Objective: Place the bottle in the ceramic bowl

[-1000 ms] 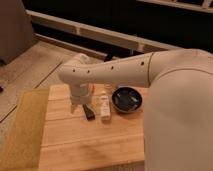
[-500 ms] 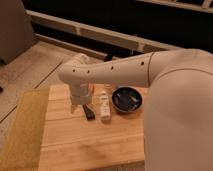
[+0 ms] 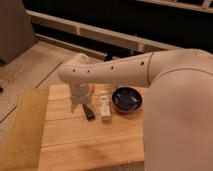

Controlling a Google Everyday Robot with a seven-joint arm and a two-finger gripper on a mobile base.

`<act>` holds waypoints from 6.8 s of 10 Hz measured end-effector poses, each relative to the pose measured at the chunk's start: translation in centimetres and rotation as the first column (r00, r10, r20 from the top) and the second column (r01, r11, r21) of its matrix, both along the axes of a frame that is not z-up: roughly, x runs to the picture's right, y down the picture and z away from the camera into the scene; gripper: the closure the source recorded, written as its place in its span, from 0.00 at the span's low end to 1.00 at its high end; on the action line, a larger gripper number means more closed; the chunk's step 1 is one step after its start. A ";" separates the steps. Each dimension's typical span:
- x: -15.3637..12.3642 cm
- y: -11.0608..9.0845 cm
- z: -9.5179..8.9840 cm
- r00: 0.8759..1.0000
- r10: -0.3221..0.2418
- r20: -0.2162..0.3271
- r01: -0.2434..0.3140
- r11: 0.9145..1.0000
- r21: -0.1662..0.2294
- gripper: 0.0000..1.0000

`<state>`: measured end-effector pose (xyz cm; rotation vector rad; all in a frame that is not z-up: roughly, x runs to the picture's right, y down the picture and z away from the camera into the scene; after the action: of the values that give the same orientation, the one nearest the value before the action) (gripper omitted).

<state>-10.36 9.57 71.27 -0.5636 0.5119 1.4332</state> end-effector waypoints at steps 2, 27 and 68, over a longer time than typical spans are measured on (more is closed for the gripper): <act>1.2 -2.0 1.8 1.000 -0.012 -0.019 0.013 0.998 0.065 0.35; 9.2 4.2 15.3 0.982 0.042 -0.187 -0.074 0.983 -0.168 0.35; 30.1 -2.3 7.8 0.937 0.320 -0.142 -0.305 0.945 0.120 1.00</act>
<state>19.69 7.27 79.10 -0.4684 0.4903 1.8084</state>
